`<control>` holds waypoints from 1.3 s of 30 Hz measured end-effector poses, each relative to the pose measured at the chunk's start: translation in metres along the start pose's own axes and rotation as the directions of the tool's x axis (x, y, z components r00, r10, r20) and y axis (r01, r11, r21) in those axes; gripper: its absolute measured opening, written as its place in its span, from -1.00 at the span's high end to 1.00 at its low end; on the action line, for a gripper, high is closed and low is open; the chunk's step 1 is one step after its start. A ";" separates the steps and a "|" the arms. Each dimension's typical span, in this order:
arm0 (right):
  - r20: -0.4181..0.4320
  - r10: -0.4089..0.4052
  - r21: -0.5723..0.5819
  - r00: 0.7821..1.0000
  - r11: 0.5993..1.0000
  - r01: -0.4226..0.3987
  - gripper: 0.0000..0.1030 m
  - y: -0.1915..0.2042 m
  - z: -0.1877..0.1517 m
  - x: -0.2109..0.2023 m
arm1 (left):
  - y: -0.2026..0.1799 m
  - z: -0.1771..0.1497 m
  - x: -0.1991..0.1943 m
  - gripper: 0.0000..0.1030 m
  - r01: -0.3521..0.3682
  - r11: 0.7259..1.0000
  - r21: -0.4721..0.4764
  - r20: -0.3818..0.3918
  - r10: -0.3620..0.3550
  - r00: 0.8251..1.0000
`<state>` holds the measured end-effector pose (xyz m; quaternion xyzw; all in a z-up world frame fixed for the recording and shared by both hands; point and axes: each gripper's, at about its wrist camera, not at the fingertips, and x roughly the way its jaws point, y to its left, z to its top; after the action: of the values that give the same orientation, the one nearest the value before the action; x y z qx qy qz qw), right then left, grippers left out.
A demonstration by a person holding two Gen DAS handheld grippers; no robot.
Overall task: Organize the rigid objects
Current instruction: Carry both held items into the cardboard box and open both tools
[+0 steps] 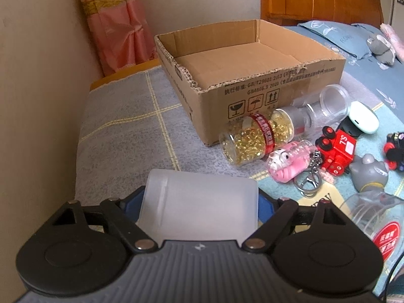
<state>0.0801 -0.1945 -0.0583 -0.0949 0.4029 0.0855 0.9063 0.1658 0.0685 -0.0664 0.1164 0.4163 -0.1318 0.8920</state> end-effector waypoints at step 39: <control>0.197 0.093 -0.114 0.976 0.991 -0.071 0.30 -0.027 0.111 -0.044 | -0.018 0.116 -0.045 -0.64 -0.027 0.996 0.087 0.116 0.016 0.993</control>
<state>0.1366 -0.1979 0.0503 -0.1170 0.3074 0.1532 0.9318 0.2142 0.0208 0.0391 0.1526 0.3565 -0.1471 0.9099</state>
